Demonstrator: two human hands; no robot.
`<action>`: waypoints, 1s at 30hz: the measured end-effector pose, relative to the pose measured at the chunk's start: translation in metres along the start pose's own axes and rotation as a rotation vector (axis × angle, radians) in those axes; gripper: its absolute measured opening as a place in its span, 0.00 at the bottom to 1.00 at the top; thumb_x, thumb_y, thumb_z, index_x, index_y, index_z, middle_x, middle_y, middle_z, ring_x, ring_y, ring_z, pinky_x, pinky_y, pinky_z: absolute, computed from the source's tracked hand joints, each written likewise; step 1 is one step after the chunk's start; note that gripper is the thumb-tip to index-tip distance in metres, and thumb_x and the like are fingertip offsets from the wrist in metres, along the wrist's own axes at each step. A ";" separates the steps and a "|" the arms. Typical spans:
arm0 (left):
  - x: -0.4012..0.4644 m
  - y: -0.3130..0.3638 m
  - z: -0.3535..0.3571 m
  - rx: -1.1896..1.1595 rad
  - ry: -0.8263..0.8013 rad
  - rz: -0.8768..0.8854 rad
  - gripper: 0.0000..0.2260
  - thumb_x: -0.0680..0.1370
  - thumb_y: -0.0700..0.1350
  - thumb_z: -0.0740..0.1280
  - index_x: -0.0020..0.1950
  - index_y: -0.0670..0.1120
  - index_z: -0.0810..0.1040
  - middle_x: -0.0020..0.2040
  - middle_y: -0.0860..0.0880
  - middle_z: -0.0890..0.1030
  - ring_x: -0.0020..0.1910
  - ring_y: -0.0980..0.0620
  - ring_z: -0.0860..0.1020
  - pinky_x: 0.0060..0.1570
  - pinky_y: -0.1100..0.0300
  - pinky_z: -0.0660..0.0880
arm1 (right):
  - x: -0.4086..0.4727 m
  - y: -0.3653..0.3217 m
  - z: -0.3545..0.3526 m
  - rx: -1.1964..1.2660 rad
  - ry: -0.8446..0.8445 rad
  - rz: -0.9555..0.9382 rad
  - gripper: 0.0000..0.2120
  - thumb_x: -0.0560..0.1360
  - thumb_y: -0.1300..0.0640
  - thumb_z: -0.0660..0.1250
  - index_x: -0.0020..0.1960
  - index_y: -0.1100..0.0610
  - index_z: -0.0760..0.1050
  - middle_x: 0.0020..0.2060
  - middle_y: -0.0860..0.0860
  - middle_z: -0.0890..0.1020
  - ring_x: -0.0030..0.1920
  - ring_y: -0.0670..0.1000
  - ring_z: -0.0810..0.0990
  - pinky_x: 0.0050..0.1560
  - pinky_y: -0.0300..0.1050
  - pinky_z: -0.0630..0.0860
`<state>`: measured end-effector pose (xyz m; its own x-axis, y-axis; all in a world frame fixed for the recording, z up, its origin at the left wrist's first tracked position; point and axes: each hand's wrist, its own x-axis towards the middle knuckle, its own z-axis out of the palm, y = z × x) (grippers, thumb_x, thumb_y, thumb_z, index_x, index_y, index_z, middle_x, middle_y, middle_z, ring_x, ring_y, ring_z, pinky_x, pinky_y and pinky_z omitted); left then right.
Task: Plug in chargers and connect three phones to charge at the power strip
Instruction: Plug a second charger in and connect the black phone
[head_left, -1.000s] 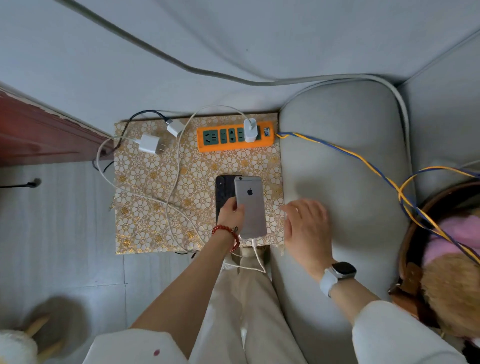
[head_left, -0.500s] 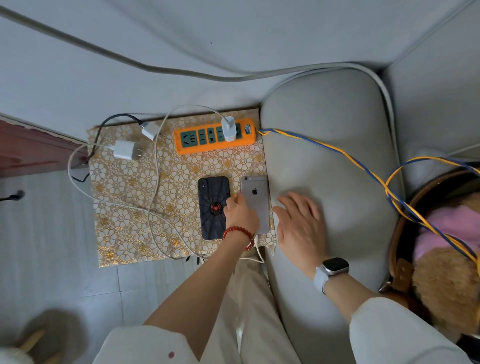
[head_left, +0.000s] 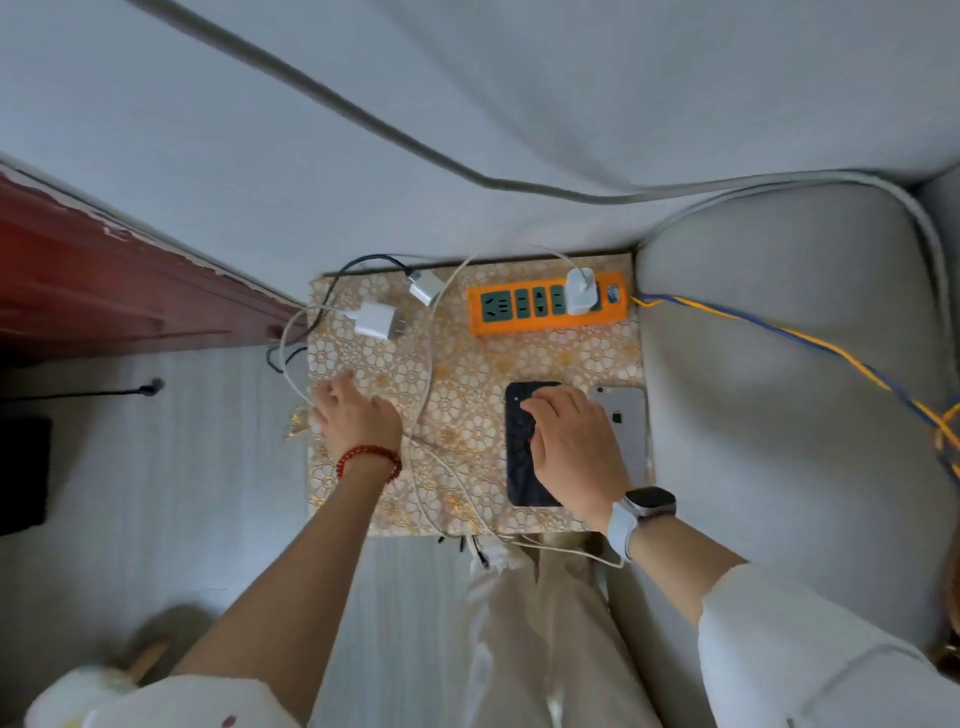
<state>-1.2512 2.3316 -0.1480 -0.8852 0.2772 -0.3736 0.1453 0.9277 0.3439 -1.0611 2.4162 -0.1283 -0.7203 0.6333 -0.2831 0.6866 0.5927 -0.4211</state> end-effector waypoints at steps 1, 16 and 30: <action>0.013 -0.006 -0.006 -0.028 0.032 -0.062 0.24 0.72 0.36 0.59 0.68 0.41 0.61 0.70 0.38 0.60 0.66 0.38 0.60 0.63 0.42 0.64 | 0.007 -0.008 0.006 0.017 -0.010 -0.013 0.14 0.72 0.64 0.61 0.57 0.62 0.75 0.56 0.58 0.79 0.59 0.59 0.75 0.56 0.54 0.73; 0.039 -0.033 -0.072 -0.598 -0.293 0.277 0.12 0.79 0.41 0.56 0.45 0.53 0.78 0.29 0.53 0.68 0.23 0.59 0.68 0.27 0.61 0.70 | 0.070 -0.070 0.018 0.447 -0.005 0.026 0.28 0.76 0.60 0.62 0.73 0.57 0.54 0.69 0.56 0.66 0.69 0.53 0.64 0.66 0.43 0.64; 0.016 -0.039 -0.110 -0.775 -0.421 0.417 0.09 0.75 0.43 0.56 0.42 0.48 0.76 0.21 0.58 0.66 0.22 0.61 0.61 0.23 0.70 0.60 | 0.078 -0.106 0.021 0.527 -0.456 -0.060 0.05 0.76 0.60 0.60 0.48 0.61 0.73 0.51 0.56 0.81 0.51 0.54 0.78 0.50 0.48 0.74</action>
<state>-1.3194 2.2718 -0.0724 -0.5763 0.7525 -0.3188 -0.0533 0.3547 0.9335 -1.1917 2.3922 -0.1241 -0.8045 0.2663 -0.5309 0.5876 0.2269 -0.7767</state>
